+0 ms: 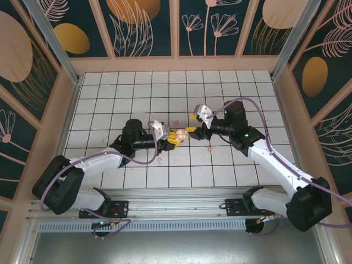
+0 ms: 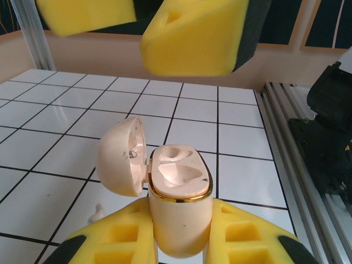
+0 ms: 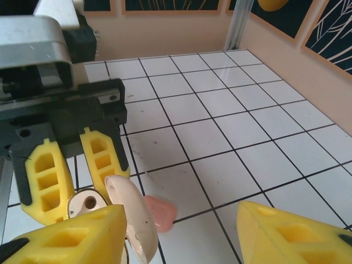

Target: Insert wireless bluetooth earbuds into charging case

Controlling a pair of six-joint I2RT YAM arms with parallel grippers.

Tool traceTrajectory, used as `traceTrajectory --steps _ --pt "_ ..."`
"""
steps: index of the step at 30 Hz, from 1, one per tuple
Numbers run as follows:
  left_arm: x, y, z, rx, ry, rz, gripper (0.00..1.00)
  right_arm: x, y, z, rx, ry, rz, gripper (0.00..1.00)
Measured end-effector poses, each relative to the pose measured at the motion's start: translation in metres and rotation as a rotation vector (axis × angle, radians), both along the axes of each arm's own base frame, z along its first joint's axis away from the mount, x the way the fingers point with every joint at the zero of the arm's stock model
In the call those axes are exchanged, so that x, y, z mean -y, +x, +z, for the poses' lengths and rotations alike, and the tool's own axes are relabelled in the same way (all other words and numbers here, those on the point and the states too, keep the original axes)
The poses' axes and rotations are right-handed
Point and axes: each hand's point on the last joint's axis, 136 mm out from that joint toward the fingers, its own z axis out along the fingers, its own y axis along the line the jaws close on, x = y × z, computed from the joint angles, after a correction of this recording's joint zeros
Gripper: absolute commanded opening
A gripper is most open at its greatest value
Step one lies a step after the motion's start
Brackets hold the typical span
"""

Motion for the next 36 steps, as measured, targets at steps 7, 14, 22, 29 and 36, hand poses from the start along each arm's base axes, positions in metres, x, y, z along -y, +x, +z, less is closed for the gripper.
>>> traceTrajectory --steps 7,14,22,29,36 --pt "0.003 0.004 0.003 -0.017 -0.038 0.009 0.18 0.009 0.000 0.008 -0.003 0.030 0.000 0.56" --pt "0.003 0.005 -0.002 -0.034 -0.043 0.017 0.16 0.024 0.007 -0.017 0.043 -0.106 -0.029 0.56" --pt "-0.006 0.007 -0.037 -0.106 -0.020 0.090 0.14 0.048 0.036 -0.077 0.095 -0.436 -0.049 0.54" --pt "-0.017 0.009 -0.057 -0.148 -0.020 0.165 0.14 0.073 0.054 -0.157 0.043 -0.759 0.004 0.53" --pt "-0.041 0.019 -0.070 -0.212 -0.063 0.257 0.14 0.083 0.066 -0.209 -0.021 -0.938 0.103 0.50"
